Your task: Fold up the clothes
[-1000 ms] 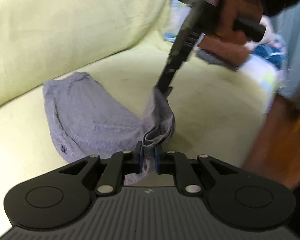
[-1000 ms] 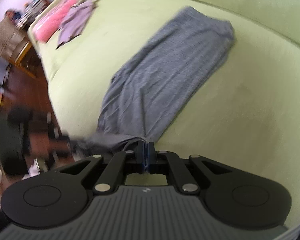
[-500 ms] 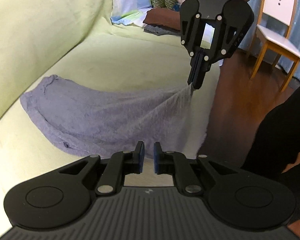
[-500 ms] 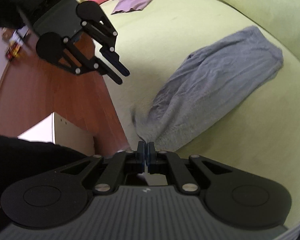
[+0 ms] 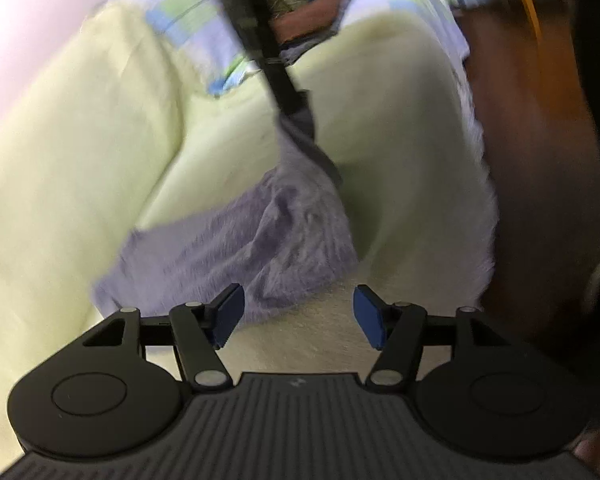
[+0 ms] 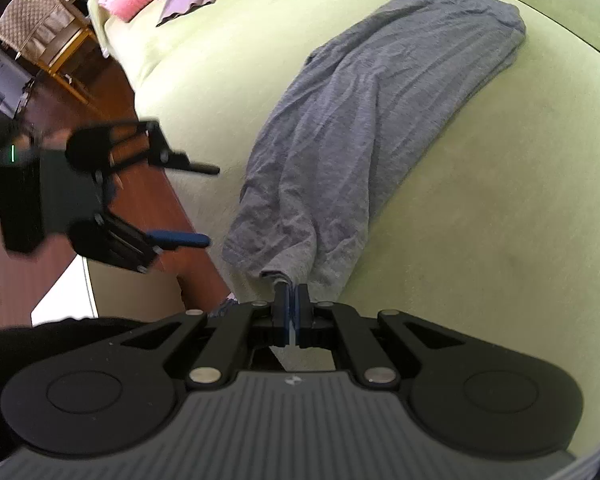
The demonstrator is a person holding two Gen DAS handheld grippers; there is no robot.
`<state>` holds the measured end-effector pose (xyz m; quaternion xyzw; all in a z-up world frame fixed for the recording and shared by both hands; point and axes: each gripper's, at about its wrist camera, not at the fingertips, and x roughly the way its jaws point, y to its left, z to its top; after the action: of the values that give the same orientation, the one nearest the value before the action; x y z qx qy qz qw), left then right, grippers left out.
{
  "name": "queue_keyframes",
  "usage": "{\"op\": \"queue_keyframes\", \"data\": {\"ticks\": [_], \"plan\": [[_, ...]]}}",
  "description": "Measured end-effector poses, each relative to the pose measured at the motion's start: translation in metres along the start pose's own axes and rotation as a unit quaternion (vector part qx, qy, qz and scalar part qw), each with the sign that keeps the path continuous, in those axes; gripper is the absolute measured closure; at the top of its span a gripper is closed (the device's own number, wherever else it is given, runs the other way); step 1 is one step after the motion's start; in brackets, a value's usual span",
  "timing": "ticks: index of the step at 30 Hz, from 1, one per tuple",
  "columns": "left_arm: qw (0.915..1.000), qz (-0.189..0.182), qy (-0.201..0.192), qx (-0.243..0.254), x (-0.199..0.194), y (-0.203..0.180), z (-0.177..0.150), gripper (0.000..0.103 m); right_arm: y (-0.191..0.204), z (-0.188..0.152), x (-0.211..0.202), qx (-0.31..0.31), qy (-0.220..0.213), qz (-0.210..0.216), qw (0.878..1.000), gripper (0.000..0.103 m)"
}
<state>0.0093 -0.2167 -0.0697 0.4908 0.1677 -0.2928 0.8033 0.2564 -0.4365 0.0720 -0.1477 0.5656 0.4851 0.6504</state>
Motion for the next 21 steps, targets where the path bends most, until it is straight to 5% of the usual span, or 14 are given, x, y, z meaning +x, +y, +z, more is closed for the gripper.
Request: {"op": "queue_keyframes", "data": {"ticks": [4,21], "plan": [[0.9969,0.053,-0.029,0.051,0.003,-0.025,0.003,0.041,-0.004,0.004,-0.006,0.045,-0.014,0.025,0.999,0.103],[0.9921,0.116,-0.017,-0.045,0.025,-0.031,0.023,0.035,-0.006,0.012,-0.016,0.106,-0.057,0.029,0.992,0.103]]}}
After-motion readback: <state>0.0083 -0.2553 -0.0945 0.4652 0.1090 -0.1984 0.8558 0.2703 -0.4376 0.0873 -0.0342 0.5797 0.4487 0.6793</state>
